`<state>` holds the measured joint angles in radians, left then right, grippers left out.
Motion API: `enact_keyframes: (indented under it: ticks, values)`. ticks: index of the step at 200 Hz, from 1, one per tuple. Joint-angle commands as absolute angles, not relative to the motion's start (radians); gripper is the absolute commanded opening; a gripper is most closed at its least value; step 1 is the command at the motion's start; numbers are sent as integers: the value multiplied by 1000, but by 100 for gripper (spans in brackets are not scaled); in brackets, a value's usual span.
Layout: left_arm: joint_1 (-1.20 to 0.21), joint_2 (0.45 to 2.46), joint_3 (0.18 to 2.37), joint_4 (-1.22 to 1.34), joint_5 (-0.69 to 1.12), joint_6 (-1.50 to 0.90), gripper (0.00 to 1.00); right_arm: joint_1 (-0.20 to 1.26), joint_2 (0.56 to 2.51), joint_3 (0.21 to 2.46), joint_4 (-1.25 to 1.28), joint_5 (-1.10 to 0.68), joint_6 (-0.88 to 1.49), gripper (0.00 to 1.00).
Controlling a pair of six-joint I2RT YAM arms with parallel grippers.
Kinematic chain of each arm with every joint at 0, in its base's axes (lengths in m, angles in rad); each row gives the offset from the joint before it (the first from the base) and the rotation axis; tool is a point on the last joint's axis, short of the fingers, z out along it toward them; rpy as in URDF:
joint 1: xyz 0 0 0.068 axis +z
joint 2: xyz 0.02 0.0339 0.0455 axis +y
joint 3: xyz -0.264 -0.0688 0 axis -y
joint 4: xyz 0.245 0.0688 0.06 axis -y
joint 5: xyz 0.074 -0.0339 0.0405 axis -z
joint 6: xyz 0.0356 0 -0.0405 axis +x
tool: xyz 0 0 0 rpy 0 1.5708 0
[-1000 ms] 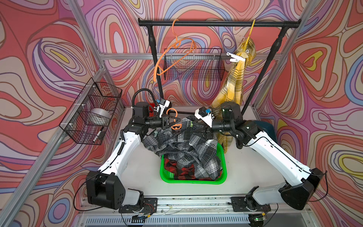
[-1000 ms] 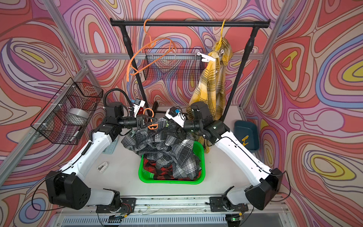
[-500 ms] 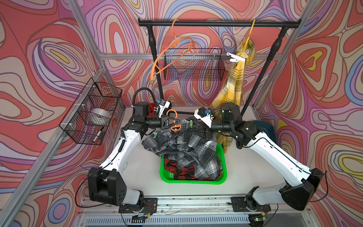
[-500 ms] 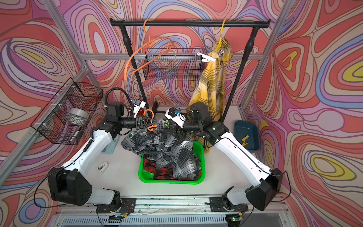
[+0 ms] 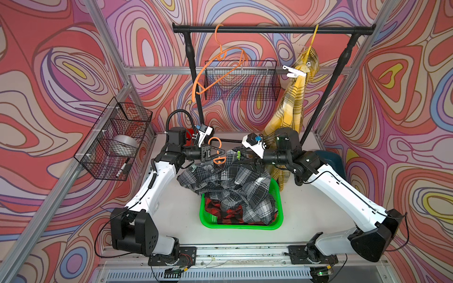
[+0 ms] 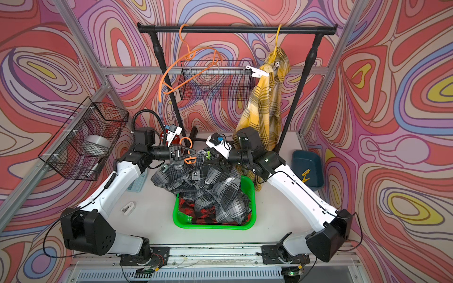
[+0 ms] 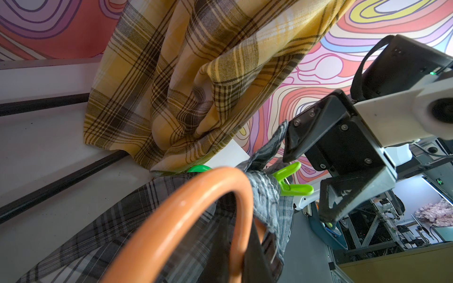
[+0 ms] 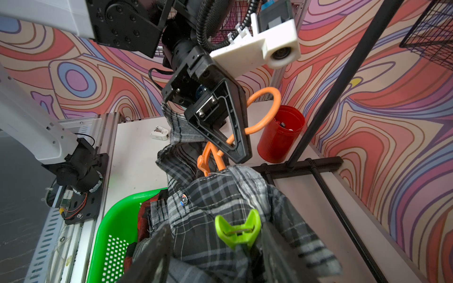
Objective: Remove the clothespins securing long-sleeve shirts to the hanger
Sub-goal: Remove the clamp from the hanger.
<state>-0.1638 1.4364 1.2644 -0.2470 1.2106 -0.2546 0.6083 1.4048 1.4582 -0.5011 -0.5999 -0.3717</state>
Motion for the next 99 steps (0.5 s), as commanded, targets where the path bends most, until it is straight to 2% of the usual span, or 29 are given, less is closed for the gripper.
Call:
enact_keyframes:
  ticks: [1,49,99]
  values:
    - [-161,1434,1293,-243,1252,-245,0,613,1442,1473,-483,-652,-347,59]
    - [-160,1437,1293,-247,1251,-244,0,616,1464,1485,-463,-668,-331,51]
    - [-161,1442,1285,-238,1253,-252,0,616,1458,1505,-468,-655,-332,52]
